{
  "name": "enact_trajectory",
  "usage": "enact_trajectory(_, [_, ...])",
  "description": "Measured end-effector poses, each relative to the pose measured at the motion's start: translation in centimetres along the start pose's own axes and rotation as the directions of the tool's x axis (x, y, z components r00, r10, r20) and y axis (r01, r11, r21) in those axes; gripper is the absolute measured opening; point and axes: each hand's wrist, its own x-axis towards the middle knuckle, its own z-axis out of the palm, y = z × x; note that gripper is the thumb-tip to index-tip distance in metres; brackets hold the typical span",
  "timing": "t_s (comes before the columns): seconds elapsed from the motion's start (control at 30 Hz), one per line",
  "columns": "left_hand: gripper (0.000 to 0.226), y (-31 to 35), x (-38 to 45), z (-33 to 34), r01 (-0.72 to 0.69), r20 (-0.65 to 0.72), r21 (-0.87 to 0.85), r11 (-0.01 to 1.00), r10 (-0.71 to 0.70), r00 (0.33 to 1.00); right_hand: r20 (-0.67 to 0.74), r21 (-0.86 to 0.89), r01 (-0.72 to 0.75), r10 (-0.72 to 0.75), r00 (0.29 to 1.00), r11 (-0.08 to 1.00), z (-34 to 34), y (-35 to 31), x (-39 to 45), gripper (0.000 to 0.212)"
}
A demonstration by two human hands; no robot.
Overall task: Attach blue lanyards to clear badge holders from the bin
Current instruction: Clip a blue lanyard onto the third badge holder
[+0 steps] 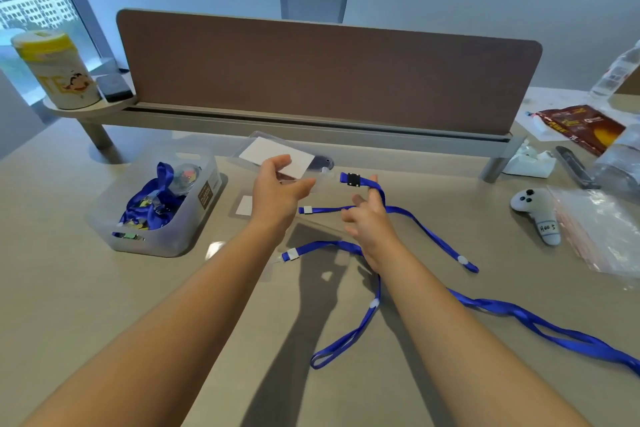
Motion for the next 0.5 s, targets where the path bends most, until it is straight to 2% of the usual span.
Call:
enact_trajectory(0.13, [0.047,0.5,-0.2,1.5,-0.015,0.008,0.054,0.998,0.014,1.0,-0.083,0.073,0.088,-0.081,0.993,0.993,-3.4,-1.8,-0.2,0.074])
enact_trajectory(0.27, [0.046,1.0,-0.2,3.8,-0.029,0.039,0.071,0.997,0.026,0.999,-0.174,0.067,0.141,-0.128,0.976,0.988,-7.0,-4.0,-1.3,0.071])
enact_trajectory(0.4, [0.046,1.9,0.0,6.2,-0.051,0.055,0.072,0.996,0.047,0.997,-0.248,-0.014,0.152,-0.15,0.957,0.988,-10.5,-5.4,-1.2,0.061])
enact_trajectory(0.5, [0.046,2.5,0.7,8.0,-0.072,0.063,0.068,0.995,0.068,0.996,-0.332,-0.107,0.148,-0.175,0.927,0.983,-13.1,-6.3,-0.2,0.062])
